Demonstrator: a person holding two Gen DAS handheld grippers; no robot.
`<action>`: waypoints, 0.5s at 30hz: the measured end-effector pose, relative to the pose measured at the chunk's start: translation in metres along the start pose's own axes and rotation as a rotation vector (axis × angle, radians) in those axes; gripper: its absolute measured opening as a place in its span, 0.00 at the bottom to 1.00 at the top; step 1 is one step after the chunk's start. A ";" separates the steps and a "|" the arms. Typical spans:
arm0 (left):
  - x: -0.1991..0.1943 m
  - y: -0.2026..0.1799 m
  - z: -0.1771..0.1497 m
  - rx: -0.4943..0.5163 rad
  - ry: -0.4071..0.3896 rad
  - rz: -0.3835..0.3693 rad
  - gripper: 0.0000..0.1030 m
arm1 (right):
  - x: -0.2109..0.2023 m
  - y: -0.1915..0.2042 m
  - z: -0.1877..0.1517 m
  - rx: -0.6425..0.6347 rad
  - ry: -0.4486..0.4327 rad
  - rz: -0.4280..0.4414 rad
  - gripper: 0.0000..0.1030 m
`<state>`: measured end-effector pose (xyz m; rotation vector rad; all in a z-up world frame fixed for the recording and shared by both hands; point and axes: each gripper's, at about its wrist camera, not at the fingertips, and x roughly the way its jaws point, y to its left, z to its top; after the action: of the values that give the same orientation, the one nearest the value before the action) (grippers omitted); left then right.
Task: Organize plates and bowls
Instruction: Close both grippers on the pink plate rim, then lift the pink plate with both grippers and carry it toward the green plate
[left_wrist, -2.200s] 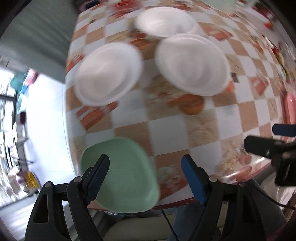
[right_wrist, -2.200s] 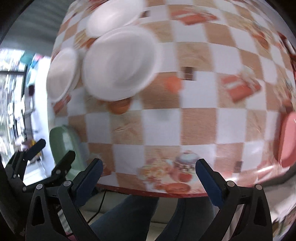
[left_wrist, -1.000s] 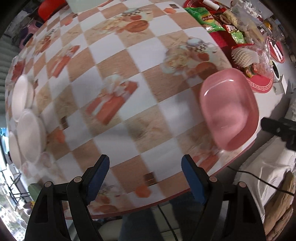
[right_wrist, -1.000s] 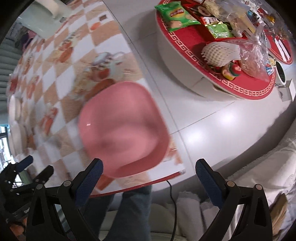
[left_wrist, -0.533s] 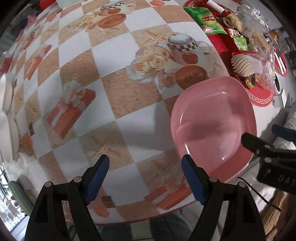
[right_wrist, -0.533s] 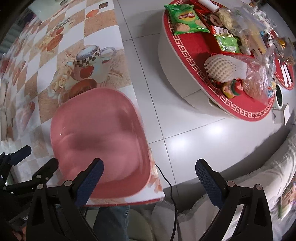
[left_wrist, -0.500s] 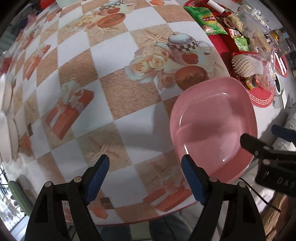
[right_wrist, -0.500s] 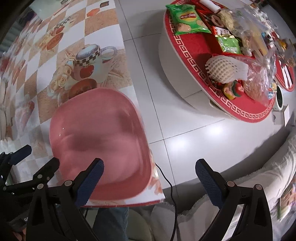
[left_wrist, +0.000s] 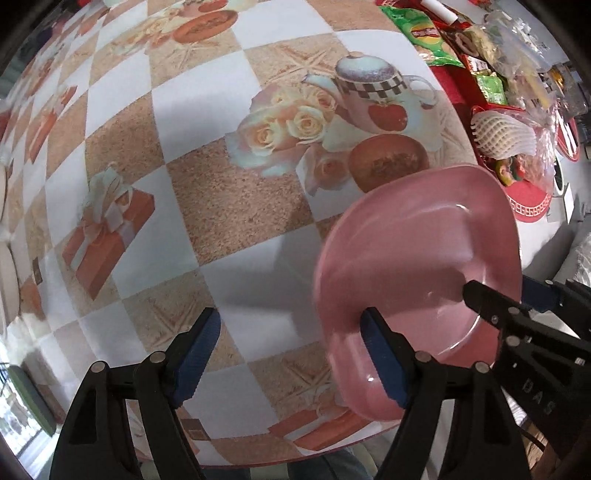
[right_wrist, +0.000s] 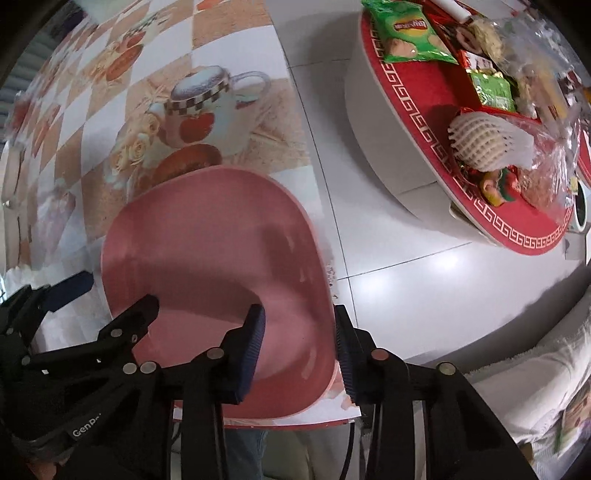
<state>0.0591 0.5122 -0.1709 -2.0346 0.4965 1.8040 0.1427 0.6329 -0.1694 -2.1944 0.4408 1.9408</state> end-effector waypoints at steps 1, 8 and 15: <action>0.000 -0.002 0.000 0.015 -0.004 -0.001 0.76 | 0.000 0.003 0.001 -0.005 -0.001 0.001 0.36; -0.005 0.003 -0.012 0.080 -0.038 -0.004 0.48 | 0.004 0.042 -0.004 -0.065 0.017 0.019 0.34; -0.007 0.064 -0.048 0.032 -0.043 0.025 0.41 | 0.015 0.116 -0.030 -0.178 0.060 0.045 0.34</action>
<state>0.0679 0.4326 -0.1619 -1.9723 0.5377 1.8384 0.1336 0.5127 -0.1730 -2.3758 0.3404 2.0132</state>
